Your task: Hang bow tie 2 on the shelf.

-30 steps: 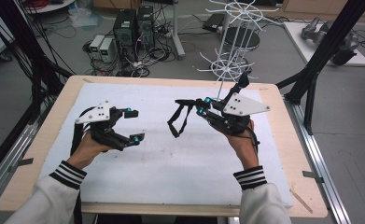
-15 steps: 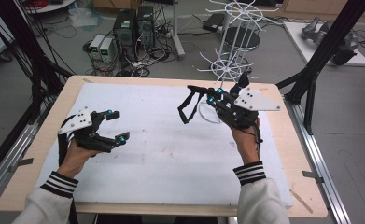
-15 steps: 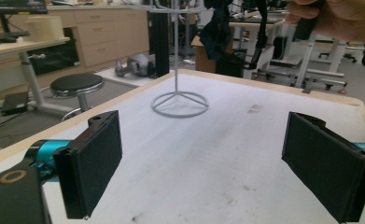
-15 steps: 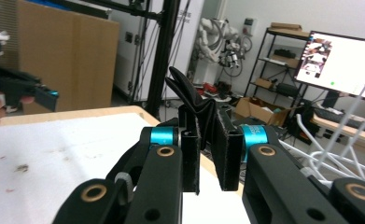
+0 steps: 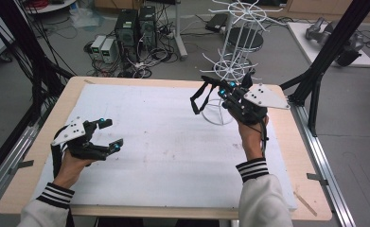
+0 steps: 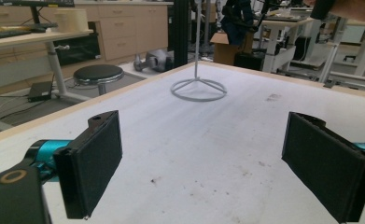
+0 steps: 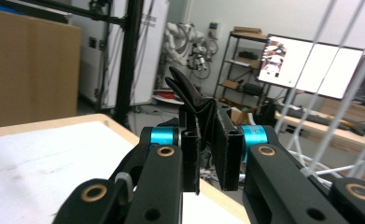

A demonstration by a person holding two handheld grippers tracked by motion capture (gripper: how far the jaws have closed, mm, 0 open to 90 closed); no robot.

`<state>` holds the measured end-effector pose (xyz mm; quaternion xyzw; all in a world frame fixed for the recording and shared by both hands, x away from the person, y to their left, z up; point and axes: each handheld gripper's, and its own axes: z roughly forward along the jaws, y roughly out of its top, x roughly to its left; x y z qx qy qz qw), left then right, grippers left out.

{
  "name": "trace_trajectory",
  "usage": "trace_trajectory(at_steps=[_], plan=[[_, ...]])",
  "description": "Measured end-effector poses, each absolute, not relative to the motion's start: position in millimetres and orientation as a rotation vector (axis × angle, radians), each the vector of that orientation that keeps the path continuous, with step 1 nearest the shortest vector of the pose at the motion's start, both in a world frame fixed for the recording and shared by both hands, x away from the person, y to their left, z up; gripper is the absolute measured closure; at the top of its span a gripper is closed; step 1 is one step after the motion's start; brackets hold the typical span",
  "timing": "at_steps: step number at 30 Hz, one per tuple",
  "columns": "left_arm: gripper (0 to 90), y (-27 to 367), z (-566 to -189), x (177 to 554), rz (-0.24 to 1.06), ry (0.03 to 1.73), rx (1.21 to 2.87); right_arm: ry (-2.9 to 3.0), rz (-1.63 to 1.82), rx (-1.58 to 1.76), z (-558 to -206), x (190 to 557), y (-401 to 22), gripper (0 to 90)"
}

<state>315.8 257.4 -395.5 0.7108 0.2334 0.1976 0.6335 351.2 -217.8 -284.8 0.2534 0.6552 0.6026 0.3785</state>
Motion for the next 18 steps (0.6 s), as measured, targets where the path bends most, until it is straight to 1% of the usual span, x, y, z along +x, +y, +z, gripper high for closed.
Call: trace_trajectory(at_steps=[18], plan=[[12.5, 265, -398, 311, 0.451, 0.555, 1.617, 1.549, 1.488, 0.781, -288, 368, -233, 83.1]])
